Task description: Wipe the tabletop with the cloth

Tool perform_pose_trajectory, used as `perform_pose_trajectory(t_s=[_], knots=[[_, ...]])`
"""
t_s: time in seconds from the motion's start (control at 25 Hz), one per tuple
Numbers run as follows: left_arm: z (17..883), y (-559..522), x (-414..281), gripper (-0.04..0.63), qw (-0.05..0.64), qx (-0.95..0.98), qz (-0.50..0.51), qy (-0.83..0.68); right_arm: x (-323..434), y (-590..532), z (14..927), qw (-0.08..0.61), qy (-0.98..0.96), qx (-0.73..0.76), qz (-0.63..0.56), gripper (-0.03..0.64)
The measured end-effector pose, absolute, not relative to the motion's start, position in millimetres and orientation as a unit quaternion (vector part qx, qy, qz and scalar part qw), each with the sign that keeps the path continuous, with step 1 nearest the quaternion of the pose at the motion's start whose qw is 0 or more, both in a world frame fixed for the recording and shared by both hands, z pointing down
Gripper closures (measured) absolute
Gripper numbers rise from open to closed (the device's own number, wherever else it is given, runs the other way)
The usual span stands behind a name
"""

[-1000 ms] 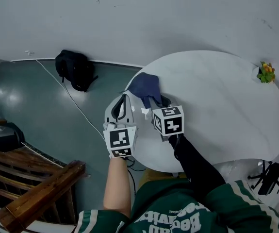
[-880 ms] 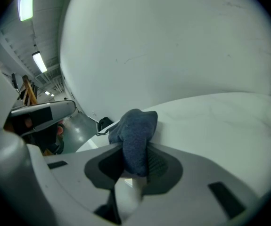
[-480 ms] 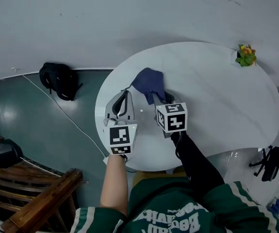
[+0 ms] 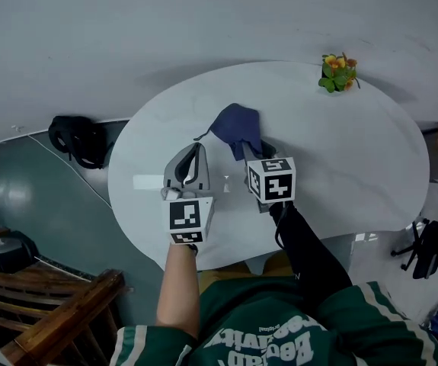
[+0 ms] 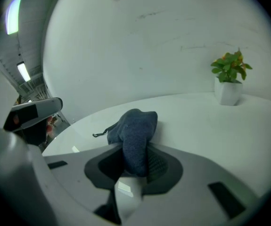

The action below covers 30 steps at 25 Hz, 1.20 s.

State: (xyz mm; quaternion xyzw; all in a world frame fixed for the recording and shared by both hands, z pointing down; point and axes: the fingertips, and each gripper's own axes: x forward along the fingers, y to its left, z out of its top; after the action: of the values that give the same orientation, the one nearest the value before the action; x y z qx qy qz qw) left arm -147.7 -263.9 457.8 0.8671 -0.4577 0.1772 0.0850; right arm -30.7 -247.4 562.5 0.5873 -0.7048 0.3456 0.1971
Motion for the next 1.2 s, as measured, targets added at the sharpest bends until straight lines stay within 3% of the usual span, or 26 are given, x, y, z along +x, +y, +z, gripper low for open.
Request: perform_pose_trajectory(t_s=[1.2], knots=[[468.2, -174.5, 285.2, 0.595, 0.090, 0.926, 0.183, -0.318, 434.8, -122.1, 563.5, 0.162, -0.593, 0.707, 0.349, 0.522]])
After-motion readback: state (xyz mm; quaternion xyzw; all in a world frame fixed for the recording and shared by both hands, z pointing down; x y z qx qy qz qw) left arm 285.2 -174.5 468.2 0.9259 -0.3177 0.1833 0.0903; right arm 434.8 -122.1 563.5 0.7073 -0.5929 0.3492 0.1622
